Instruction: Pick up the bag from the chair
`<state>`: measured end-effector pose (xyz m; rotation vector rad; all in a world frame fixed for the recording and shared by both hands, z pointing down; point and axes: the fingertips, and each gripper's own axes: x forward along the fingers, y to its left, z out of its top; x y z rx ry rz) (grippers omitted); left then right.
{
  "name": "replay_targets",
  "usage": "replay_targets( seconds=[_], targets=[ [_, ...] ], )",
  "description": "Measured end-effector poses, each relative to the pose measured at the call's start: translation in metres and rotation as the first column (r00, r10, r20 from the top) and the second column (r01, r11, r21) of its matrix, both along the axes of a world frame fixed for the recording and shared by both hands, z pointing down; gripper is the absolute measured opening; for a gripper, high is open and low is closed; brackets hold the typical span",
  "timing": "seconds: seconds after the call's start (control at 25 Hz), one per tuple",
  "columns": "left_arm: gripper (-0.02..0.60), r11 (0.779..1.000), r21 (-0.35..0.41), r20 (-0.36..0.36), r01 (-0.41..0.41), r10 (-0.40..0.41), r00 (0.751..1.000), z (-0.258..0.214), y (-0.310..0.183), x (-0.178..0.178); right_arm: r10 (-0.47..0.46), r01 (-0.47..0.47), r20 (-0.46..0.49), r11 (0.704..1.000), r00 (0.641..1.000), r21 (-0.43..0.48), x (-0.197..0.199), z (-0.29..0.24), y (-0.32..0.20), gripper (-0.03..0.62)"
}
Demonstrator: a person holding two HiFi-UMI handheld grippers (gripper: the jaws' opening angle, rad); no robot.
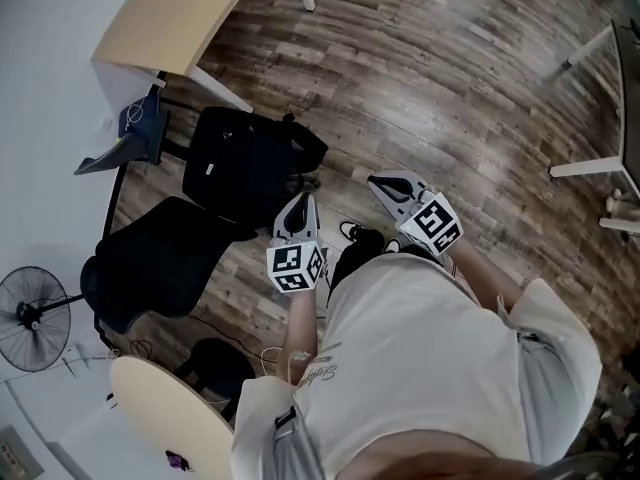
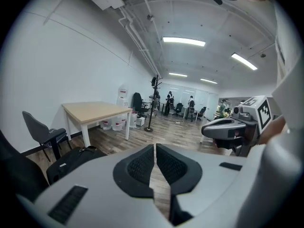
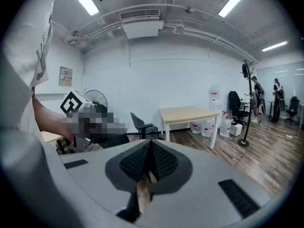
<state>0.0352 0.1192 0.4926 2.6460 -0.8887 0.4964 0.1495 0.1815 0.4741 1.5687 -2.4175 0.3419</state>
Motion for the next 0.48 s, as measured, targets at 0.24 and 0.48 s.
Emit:
replay_targets(
  seconds=[0.24, 0.48],
  targets=[
    [0.025, 0.998, 0.006, -0.013, 0.062, -0.062, 0.998, 0.002, -0.051, -0.019, -0.120, 0.120, -0.067, 0.993, 0.991, 0.004, -0.022, -0.003, -0.064, -0.005],
    [0.025, 0.992, -0.001, 0.009, 0.128, -0.128, 0.992, 0.016, -0.087, -0.043, -0.149, 0.148, -0.061, 0.989, 0.987, -0.018, -0.033, 0.005, -0.104, -0.005]
  ],
)
